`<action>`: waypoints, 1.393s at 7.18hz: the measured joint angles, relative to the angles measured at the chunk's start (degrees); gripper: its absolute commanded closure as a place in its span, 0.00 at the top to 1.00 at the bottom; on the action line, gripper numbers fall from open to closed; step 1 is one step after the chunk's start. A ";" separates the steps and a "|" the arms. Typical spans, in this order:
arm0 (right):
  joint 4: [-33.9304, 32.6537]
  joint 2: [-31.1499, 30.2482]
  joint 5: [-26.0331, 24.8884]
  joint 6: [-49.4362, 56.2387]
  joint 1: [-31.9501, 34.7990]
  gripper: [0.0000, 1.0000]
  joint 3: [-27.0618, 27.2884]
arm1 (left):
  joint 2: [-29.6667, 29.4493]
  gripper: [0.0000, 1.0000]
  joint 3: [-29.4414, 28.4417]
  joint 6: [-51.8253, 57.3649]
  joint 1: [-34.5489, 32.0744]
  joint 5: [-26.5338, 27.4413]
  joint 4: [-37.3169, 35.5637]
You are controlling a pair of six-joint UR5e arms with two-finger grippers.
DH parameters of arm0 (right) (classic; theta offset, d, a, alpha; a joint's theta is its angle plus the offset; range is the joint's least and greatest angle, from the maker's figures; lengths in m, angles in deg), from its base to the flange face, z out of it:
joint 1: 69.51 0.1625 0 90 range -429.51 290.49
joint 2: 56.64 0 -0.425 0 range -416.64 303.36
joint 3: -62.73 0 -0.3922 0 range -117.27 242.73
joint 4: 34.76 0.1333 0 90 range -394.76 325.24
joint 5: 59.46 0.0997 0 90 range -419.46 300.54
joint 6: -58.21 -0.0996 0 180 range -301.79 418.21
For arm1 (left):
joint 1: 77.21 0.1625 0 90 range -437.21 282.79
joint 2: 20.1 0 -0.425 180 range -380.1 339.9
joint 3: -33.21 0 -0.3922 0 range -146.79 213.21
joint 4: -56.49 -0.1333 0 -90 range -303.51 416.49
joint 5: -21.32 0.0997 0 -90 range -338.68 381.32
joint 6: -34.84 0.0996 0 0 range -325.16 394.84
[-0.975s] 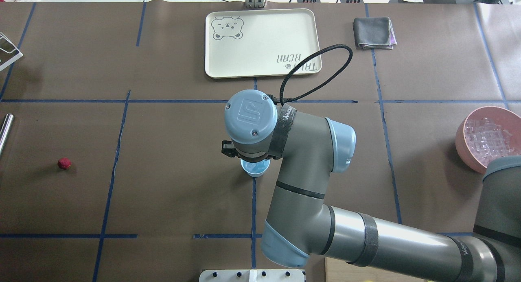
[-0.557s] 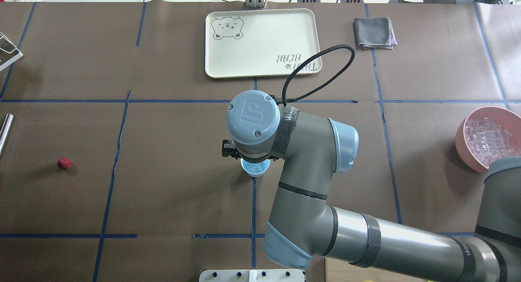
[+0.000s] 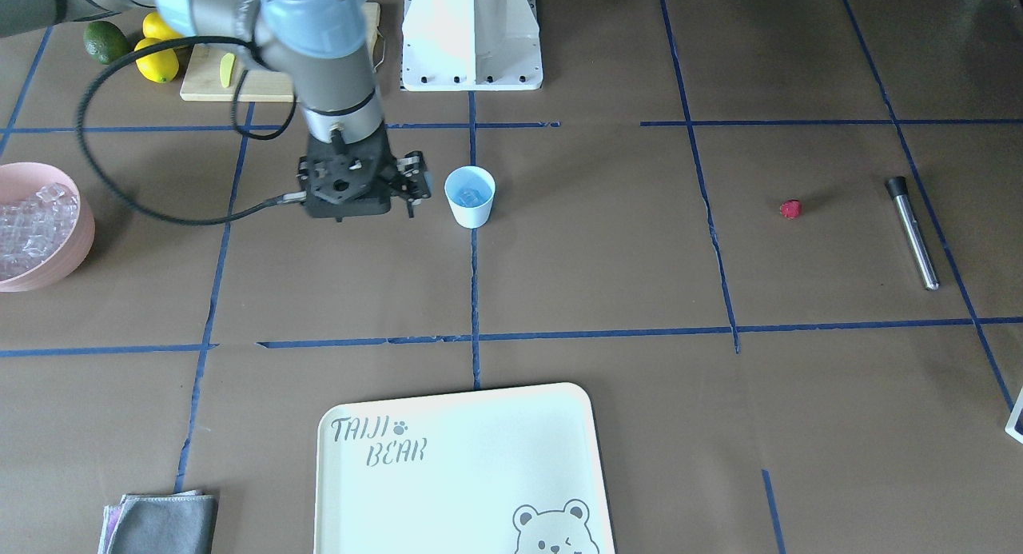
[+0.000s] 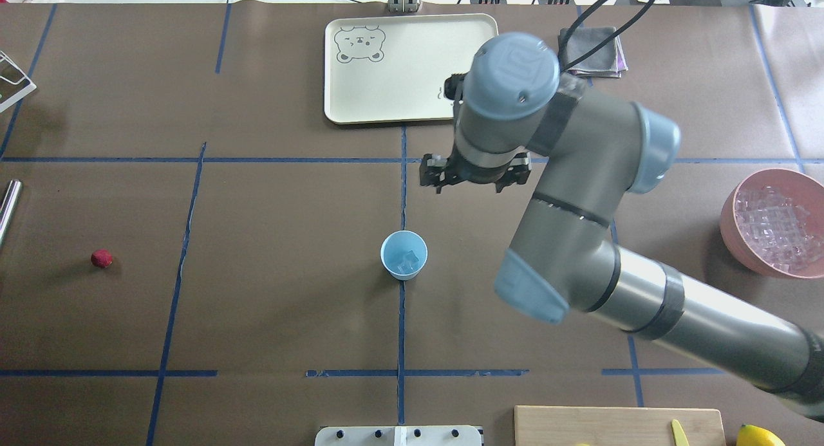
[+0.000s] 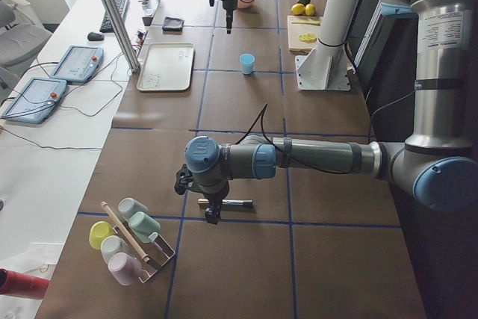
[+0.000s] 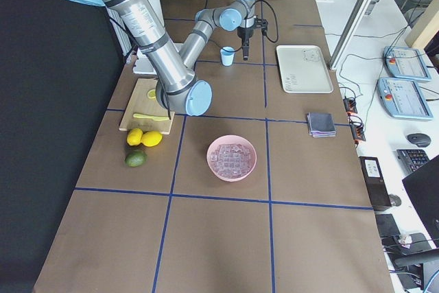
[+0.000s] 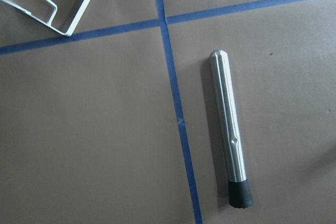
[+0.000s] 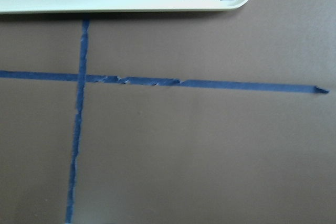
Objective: Mash ice and strawberries in cup
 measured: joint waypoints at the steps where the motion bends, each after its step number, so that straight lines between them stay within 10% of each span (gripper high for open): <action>1: 0.00 -4.25 3.43 9.23 5.71 0.99 1.05 | -0.93 1.00 0.10 -0.25 0.05 0.21 0.00; 7: 0.33 -29.63 16.30 59.81 34.97 0.99 1.85 | -5.52 1.00 -1.20 -3.81 0.50 -0.42 8.40; 10: 0.38 -42.68 18.94 69.05 44.98 0.99 1.85 | -5.47 1.00 -0.88 -6.19 2.22 -0.39 13.80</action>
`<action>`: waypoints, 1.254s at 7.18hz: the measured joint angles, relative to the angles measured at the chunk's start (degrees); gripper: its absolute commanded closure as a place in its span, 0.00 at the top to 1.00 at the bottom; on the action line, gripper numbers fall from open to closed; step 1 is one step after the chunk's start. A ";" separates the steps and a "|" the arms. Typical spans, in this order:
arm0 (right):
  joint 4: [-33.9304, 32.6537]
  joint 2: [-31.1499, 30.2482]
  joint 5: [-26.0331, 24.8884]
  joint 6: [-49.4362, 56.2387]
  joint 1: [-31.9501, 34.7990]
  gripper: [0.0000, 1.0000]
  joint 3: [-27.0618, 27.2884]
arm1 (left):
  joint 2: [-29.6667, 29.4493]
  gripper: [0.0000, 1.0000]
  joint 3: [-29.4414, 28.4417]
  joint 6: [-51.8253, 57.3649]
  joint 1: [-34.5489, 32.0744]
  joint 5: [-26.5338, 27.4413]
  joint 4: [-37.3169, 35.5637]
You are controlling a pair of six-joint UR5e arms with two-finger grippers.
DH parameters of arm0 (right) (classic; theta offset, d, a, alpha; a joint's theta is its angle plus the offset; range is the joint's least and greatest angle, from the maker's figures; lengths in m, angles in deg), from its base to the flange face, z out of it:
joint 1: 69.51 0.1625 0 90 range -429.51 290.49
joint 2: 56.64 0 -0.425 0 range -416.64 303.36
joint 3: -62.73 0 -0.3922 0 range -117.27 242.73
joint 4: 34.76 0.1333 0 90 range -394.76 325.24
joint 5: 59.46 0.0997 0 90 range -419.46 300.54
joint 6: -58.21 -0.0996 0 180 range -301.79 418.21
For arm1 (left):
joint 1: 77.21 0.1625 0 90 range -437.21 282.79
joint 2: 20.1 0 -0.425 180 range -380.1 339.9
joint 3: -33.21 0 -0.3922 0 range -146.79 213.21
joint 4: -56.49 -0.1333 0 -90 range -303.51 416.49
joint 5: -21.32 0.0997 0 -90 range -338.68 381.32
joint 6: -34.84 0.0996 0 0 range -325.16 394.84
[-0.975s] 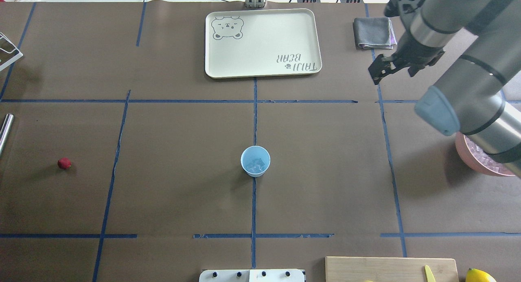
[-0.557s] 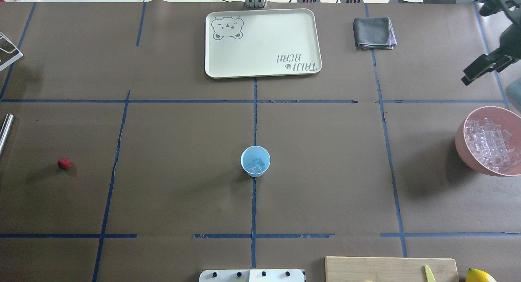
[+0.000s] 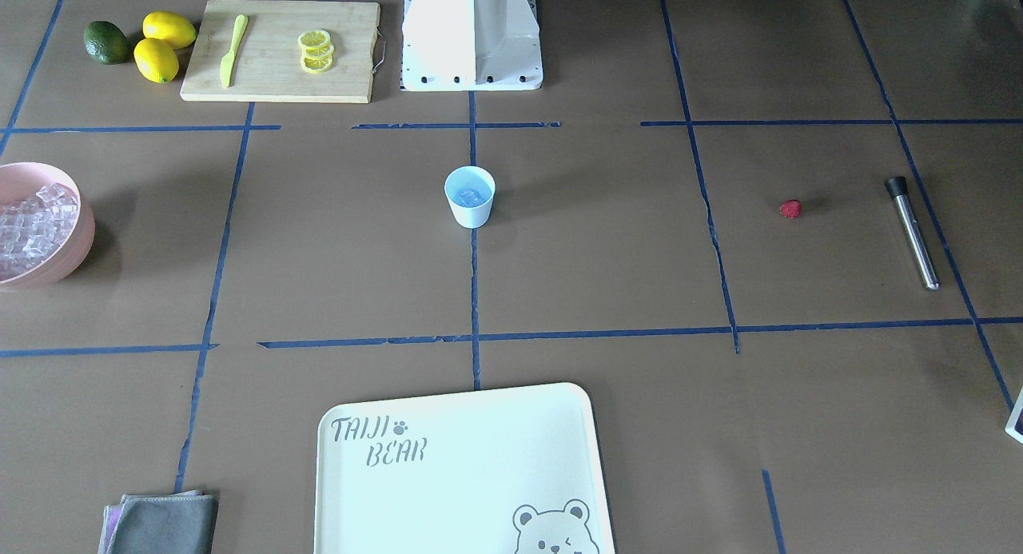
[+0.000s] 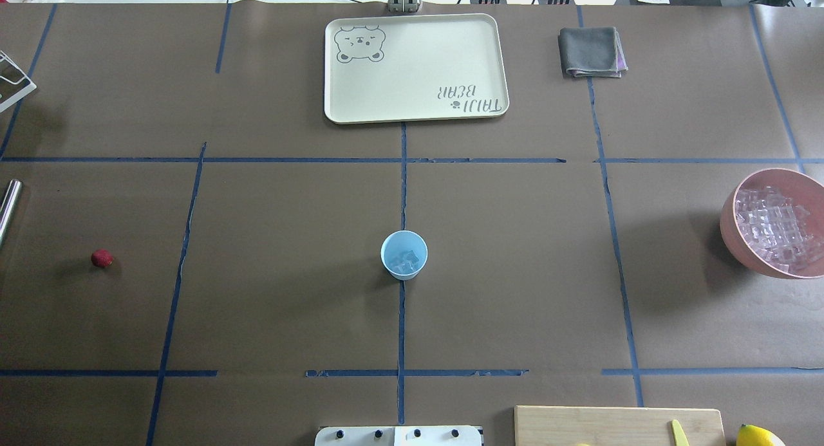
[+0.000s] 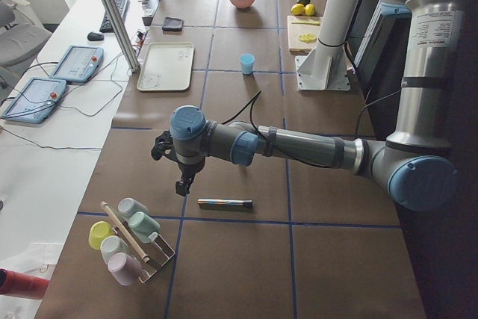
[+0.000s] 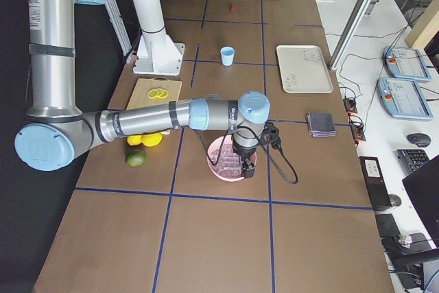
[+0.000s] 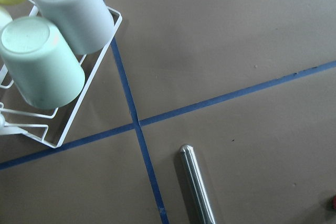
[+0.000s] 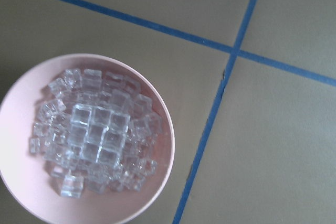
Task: Mash ice and strawberries in cup
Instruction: 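Reach the left gripper down toward the red strawberry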
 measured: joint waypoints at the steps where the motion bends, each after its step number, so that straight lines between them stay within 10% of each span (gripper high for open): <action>1: 0.06 -3.12 0.16 0.25 1.98 0.99 0.40 | 0.00 1.00 0.34 -0.61 1.89 -0.07 0.69; 5: 0.09 -5.79 0.14 -0.70 3.98 0.99 2.03 | 2.89 1.00 1.58 -27.67 16.05 1.87 15.39; 9: 0.09 -5.89 0.14 -0.73 4.01 0.99 2.07 | 6.63 1.00 2.36 -49.89 31.69 15.20 28.81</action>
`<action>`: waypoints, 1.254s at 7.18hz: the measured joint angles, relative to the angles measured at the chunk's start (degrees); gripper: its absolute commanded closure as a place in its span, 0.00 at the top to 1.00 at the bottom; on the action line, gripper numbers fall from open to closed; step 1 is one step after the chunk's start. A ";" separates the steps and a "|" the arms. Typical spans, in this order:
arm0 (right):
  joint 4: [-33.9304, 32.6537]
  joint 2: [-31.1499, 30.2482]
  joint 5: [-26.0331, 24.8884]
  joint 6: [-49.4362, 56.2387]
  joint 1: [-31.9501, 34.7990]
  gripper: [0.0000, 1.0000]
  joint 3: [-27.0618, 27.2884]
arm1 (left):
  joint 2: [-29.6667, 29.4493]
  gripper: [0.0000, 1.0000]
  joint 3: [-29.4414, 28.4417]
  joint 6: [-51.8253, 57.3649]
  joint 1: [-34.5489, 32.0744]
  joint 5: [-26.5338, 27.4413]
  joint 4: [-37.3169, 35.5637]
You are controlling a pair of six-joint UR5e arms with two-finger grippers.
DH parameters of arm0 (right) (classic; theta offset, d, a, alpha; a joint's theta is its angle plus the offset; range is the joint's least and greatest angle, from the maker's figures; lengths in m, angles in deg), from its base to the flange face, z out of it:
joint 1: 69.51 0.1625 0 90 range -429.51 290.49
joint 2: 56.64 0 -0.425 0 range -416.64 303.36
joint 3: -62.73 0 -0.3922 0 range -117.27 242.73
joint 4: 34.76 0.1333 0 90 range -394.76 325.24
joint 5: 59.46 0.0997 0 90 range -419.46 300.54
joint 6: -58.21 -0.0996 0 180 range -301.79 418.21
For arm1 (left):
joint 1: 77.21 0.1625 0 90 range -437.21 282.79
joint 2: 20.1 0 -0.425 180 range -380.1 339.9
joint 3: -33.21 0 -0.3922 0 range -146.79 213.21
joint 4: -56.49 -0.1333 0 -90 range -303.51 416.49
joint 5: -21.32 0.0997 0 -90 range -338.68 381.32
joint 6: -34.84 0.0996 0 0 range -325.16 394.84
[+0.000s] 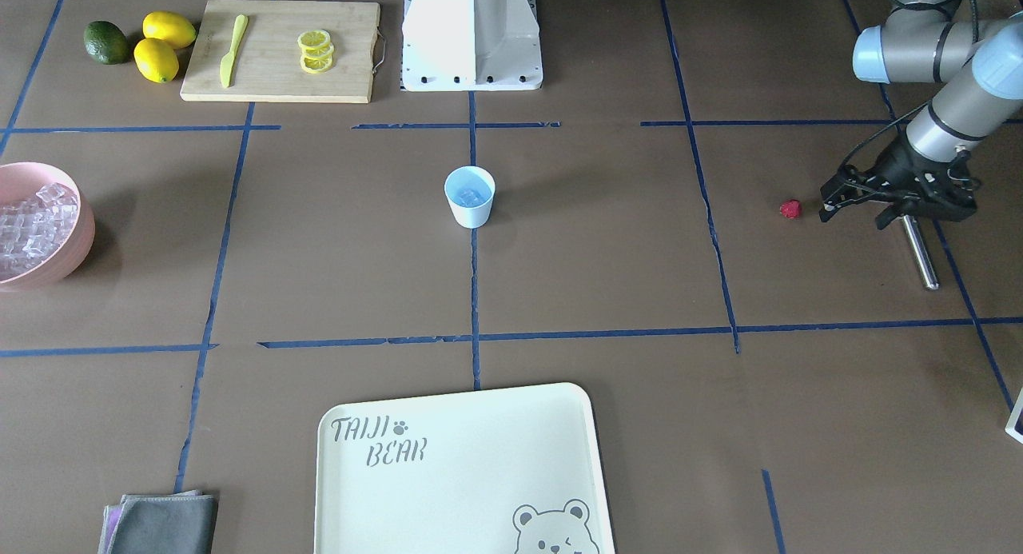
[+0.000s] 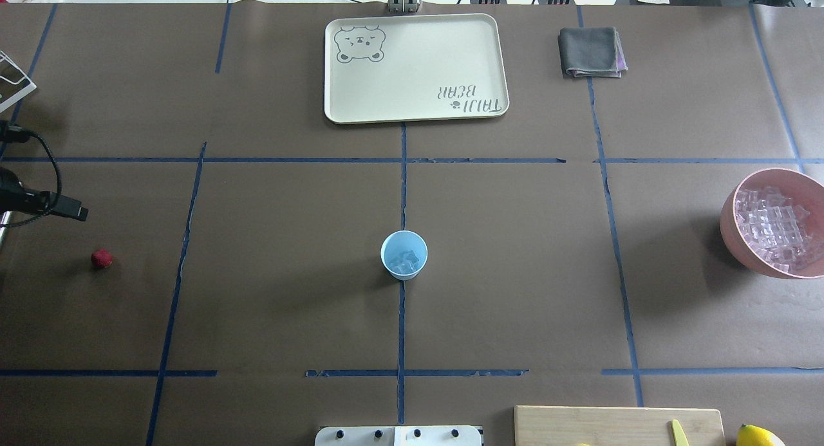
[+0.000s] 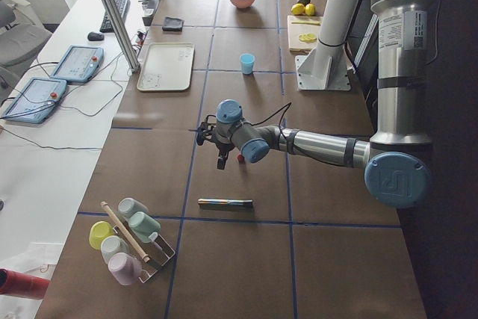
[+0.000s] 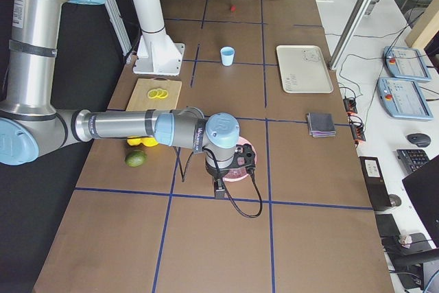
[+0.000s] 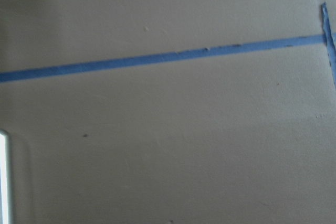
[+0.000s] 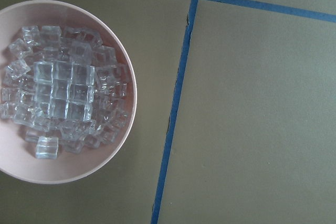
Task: Mash ice and strawberries in cup
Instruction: 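Reach the left gripper down toward the red strawberry, then close the left gripper on the red strawberry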
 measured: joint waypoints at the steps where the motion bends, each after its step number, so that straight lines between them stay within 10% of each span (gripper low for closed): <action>1: 0.00 -0.01 0.00 0.04 -0.03 0.99 -0.01 | 0.79 1.00 1.03 -2.59 3.37 2.45 0.42; 6: 0.00 -0.04 -0.09 0.13 0.01 0.99 -0.35 | 2.86 0.89 2.79 -4.92 11.16 9.83 0.46; 9: 0.00 -0.10 -0.09 0.16 0.02 0.99 -0.36 | 2.69 0.10 2.43 -4.99 11.56 10.04 0.45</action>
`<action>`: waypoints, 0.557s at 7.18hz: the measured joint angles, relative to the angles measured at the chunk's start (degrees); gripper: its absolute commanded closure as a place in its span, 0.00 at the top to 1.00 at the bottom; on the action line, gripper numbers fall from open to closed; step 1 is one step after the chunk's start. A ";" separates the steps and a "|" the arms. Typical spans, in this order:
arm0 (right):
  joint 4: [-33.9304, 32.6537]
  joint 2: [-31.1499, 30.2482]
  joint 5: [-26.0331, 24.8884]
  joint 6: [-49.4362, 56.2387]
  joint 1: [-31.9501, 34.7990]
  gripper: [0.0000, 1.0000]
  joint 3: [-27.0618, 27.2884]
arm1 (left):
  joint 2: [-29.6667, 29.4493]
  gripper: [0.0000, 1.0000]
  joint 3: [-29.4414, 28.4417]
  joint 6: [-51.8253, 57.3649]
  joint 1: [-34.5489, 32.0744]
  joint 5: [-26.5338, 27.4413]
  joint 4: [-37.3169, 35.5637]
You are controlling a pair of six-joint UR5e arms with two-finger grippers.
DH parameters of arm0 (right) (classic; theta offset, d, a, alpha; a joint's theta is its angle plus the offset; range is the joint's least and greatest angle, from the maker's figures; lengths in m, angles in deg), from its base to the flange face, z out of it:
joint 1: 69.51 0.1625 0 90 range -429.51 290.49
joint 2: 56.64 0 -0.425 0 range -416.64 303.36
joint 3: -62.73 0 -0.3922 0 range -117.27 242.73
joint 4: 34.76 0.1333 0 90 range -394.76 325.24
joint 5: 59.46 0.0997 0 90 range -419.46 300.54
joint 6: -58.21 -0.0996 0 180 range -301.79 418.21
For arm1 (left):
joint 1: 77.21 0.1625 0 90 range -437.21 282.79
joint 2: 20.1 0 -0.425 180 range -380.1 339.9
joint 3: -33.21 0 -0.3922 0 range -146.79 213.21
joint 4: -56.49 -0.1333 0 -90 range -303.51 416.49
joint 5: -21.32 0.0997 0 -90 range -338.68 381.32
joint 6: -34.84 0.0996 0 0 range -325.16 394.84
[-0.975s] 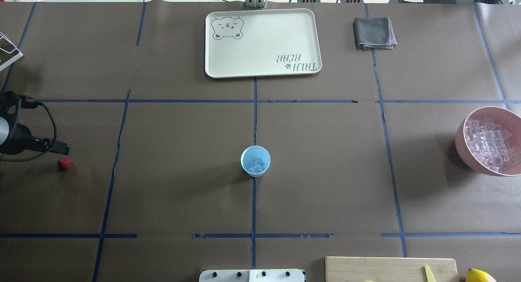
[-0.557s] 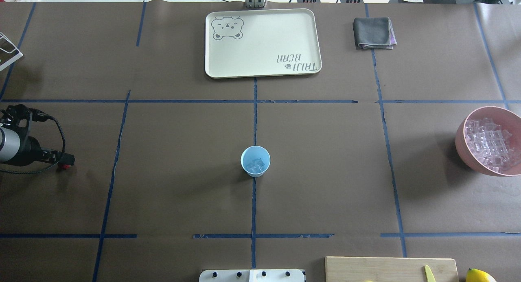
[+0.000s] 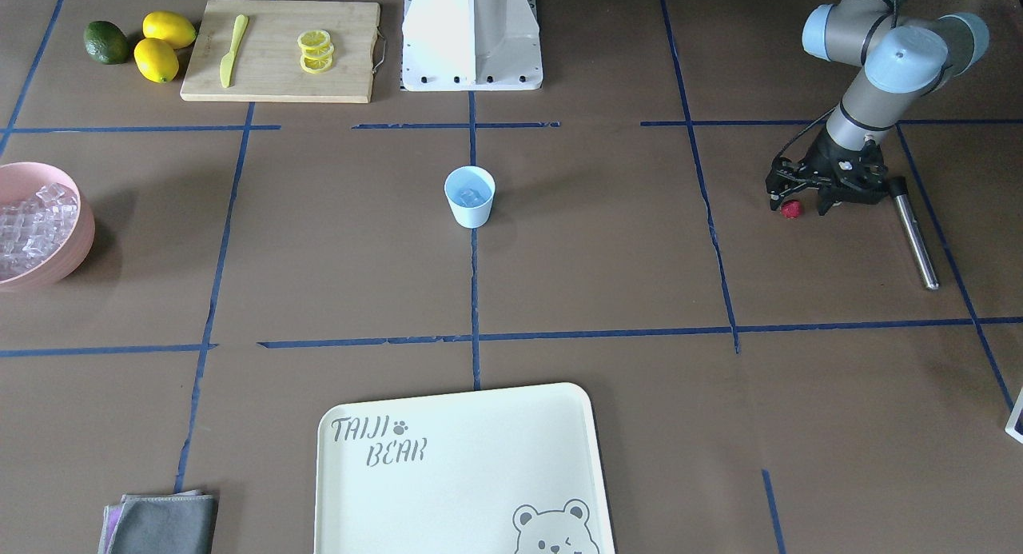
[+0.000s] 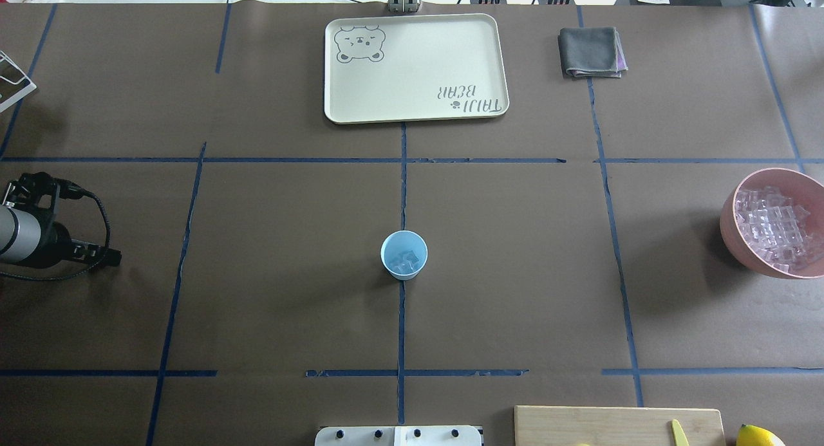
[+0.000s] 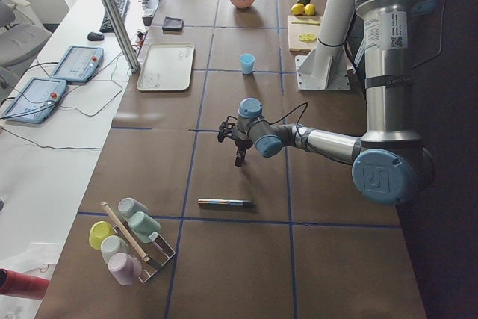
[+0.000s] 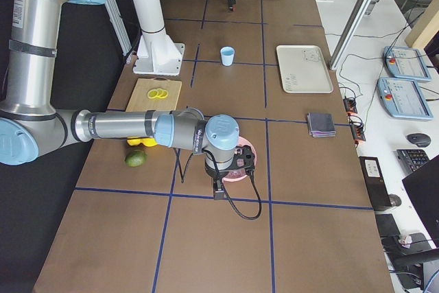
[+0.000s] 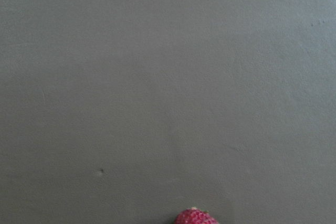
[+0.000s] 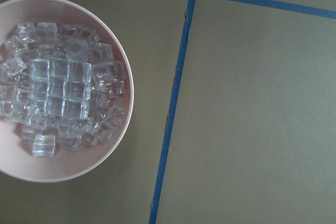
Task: Mash ice and strawberries in cup
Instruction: 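Close the left gripper on the red strawberry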
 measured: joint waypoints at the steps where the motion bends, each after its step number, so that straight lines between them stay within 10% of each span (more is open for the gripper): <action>1: 0.00 0.00 0.00 -0.01 0.00 0.99 0.03 | -0.02 0.03 0.06 -0.02 0.00 -0.02 0.00; 4: 0.00 -0.03 0.00 -0.08 0.00 0.99 0.32 | -0.17 0.00 1.15 -0.01 -0.01 -0.03 -0.14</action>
